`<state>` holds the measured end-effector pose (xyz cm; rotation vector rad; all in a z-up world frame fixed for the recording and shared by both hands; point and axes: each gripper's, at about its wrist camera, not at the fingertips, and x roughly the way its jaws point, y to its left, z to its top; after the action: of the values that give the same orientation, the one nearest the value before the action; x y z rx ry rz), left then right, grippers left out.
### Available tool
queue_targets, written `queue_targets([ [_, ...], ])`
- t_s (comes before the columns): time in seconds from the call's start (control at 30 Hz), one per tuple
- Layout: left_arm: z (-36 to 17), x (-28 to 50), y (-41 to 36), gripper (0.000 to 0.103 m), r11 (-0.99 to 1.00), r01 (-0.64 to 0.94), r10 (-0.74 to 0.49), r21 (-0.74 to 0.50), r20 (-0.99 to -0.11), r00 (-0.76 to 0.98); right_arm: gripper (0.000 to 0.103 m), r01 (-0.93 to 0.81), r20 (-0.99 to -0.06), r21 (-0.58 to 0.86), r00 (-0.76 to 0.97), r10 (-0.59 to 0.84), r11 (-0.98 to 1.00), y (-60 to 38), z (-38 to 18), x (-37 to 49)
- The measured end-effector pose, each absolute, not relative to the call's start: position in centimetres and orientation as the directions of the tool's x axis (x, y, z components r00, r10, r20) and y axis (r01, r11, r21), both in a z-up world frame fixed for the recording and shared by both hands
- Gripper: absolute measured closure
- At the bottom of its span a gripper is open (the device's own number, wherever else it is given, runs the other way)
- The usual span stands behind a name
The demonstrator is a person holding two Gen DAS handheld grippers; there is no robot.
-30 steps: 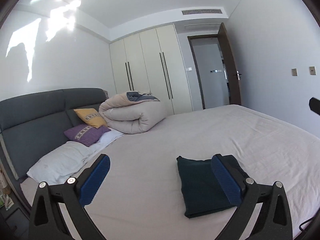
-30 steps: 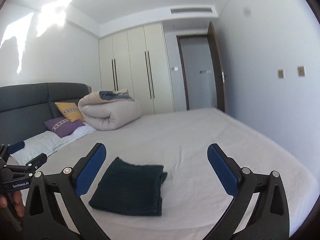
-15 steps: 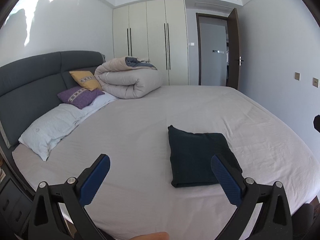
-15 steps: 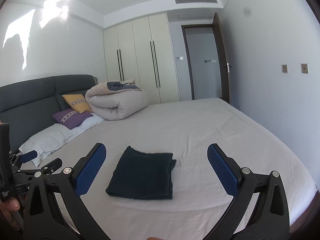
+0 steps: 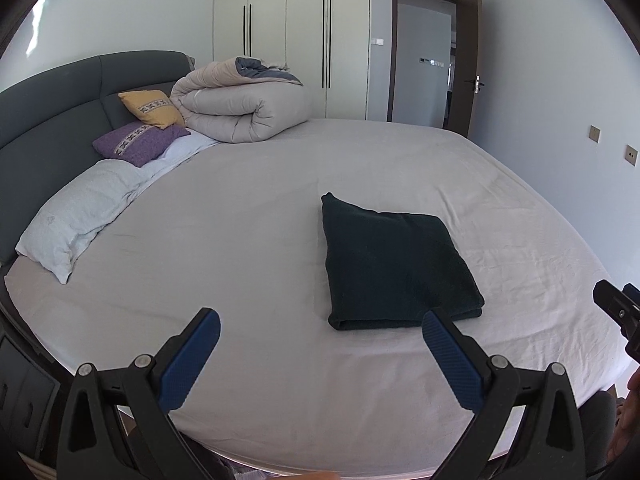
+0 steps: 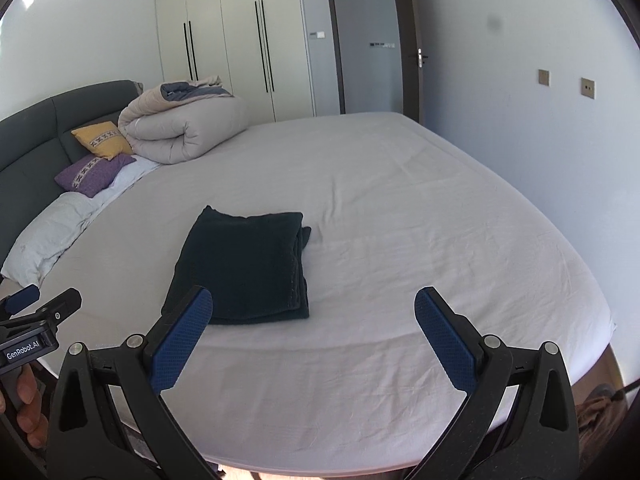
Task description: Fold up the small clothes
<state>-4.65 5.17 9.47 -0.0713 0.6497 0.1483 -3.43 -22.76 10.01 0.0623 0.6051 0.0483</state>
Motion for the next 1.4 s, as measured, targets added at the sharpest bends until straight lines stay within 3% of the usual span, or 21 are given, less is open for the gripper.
queue_targets([
  [1.4, 6.5, -3.3, 6.4, 0.0, 0.987, -0.157, 0.105, -0.018, -0.667, 0.738, 0.0, -0.048, -0.677, 0.059, 0.732, 0.075, 0.997, -18.6, 4.2, -0.8],
])
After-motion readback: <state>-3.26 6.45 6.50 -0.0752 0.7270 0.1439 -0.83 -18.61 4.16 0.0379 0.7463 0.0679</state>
